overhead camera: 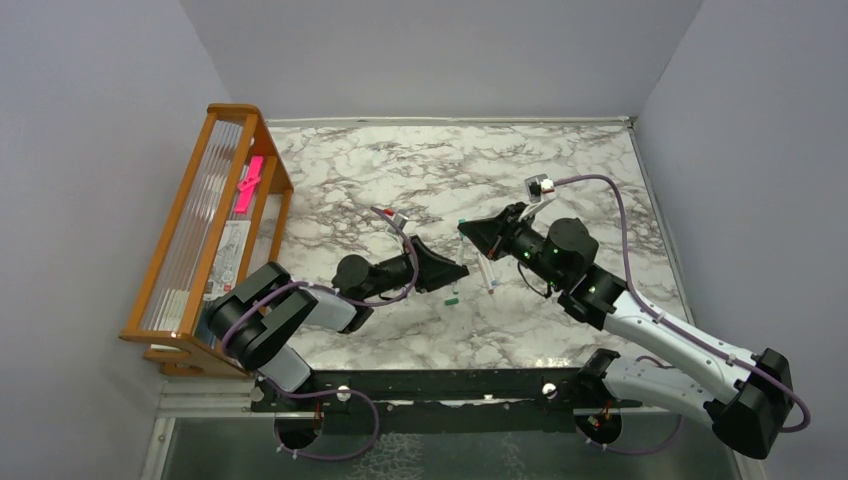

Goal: Insert the pens into the pen caps

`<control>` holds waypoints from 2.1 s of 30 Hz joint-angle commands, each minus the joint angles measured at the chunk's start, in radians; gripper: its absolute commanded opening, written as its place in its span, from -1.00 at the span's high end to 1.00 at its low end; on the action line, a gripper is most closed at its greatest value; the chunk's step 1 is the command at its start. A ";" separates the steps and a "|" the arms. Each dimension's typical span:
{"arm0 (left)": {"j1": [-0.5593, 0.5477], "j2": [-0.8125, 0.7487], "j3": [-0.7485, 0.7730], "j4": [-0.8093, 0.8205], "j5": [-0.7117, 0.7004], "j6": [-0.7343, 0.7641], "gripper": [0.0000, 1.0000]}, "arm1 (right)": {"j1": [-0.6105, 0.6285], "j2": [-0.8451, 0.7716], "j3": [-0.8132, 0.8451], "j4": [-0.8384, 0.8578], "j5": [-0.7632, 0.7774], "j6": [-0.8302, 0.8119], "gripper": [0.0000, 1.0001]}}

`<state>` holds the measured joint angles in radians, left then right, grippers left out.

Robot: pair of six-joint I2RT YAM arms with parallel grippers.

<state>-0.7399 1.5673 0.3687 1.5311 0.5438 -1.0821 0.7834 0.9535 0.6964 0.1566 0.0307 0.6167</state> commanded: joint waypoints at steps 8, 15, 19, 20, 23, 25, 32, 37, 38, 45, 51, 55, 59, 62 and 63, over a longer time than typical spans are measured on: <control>-0.009 -0.065 0.000 0.116 -0.009 0.019 1.00 | -0.001 -0.002 -0.004 0.033 -0.012 -0.036 0.99; -0.009 -0.047 0.005 0.122 -0.007 0.015 1.00 | -0.001 -0.014 -0.014 0.053 -0.043 -0.022 0.98; -0.009 -0.038 0.004 0.150 -0.007 0.001 1.00 | -0.002 -0.006 -0.012 0.052 -0.065 -0.030 0.98; -0.009 -0.038 0.004 0.152 -0.006 0.000 1.00 | -0.002 -0.002 -0.012 0.053 -0.073 -0.033 0.99; -0.009 -0.041 0.006 0.155 -0.004 -0.001 1.00 | -0.002 0.006 -0.017 0.059 -0.083 -0.034 0.98; -0.009 -0.042 0.008 0.154 -0.004 -0.001 1.00 | -0.001 0.011 -0.021 0.062 -0.086 -0.032 0.99; -0.009 -0.044 0.001 0.167 -0.010 0.000 1.00 | -0.002 0.006 -0.027 0.055 -0.086 -0.034 0.98; -0.009 -0.032 0.005 0.212 -0.016 -0.013 1.00 | -0.001 -0.013 -0.055 0.078 -0.112 -0.010 0.99; -0.009 -0.026 0.017 0.228 -0.014 -0.029 1.00 | -0.001 -0.021 -0.064 0.090 -0.119 -0.005 0.98; -0.009 -0.091 0.063 0.229 0.009 -0.045 1.00 | -0.001 -0.094 -0.124 0.141 -0.156 0.007 0.99; -0.009 -0.101 0.117 0.231 0.066 -0.067 1.00 | -0.001 -0.103 -0.147 0.196 -0.238 0.008 0.98; -0.009 -0.108 0.152 0.229 0.147 -0.077 1.00 | -0.002 -0.117 -0.153 0.241 -0.286 0.006 0.99; -0.003 -0.111 0.189 0.231 0.222 -0.082 1.00 | -0.002 -0.140 -0.153 0.256 -0.296 -0.005 0.99; 0.005 -0.113 0.217 0.231 0.257 -0.089 1.00 | -0.001 -0.154 -0.153 0.245 -0.282 -0.017 0.98; 0.009 -0.113 0.224 0.231 0.267 -0.092 1.00 | -0.001 -0.158 -0.157 0.244 -0.280 -0.018 0.99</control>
<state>-0.7406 1.4883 0.5289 1.5352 0.7383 -1.1561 0.7704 0.8040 0.5674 0.4397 -0.1692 0.6220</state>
